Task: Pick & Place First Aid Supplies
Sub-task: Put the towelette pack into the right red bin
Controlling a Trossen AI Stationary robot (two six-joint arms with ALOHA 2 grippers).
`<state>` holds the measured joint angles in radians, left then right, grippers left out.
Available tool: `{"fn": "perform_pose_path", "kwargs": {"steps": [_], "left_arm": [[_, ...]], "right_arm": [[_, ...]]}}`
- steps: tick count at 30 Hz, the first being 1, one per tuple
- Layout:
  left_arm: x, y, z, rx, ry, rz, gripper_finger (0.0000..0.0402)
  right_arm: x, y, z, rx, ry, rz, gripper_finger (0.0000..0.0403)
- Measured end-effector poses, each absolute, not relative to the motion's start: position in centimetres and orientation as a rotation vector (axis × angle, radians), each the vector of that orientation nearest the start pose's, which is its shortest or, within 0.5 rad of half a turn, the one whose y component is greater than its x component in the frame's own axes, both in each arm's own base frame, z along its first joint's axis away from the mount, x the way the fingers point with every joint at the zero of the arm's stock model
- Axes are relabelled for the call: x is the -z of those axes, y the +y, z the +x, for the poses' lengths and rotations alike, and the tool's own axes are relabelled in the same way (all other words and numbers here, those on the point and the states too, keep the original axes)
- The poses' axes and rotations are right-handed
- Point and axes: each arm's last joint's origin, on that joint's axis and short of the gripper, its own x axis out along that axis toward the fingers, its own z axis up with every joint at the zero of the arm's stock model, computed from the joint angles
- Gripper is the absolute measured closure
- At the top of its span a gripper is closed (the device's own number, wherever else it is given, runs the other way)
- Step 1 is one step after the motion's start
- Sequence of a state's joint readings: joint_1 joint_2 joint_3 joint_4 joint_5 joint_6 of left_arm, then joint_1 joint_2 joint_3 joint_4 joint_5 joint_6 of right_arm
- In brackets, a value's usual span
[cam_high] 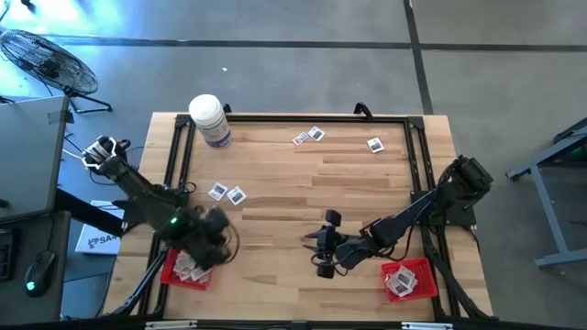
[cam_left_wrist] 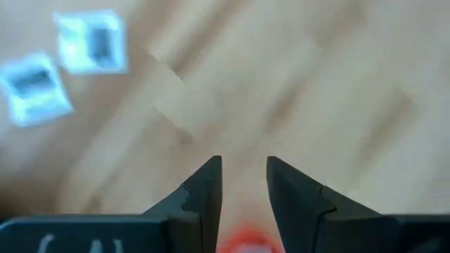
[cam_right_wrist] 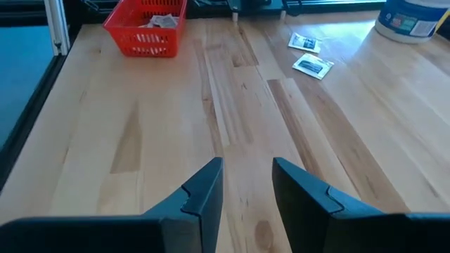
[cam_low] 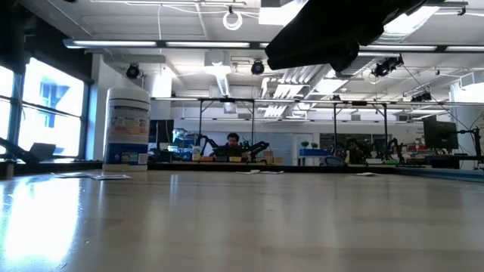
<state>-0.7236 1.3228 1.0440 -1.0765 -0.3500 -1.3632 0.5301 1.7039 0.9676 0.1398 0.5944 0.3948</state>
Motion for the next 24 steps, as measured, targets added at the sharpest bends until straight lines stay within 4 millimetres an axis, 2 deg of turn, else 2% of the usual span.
{"fn": "perform_pose_path", "kwargs": {"steps": [6,9,13,16,24], "left_arm": [[-23.2,-9.4,19.5,-0.758,1.050,-0.527,0.0293],[-21.0,-7.1,19.3,-0.897,1.059,-0.548,0.0293],[-18.7,-4.5,17.9,-1.083,1.053,-0.612,0.0293],[-17.6,-3.3,16.8,-1.160,1.023,-0.669,0.0293],[-15.5,-1.8,15.3,-1.309,0.941,-0.783,0.0293]], "right_arm": [[-19.4,16.9,31.0,0.157,0.477,0.112,0.0285],[-19.4,17.2,30.8,0.147,0.478,0.115,0.0285],[-19.4,17.7,30.6,0.133,0.478,0.112,0.0285],[-19.3,17.7,30.5,0.131,0.482,0.108,0.0285],[-19.3,17.4,30.7,0.149,0.482,0.104,0.0285]]}}
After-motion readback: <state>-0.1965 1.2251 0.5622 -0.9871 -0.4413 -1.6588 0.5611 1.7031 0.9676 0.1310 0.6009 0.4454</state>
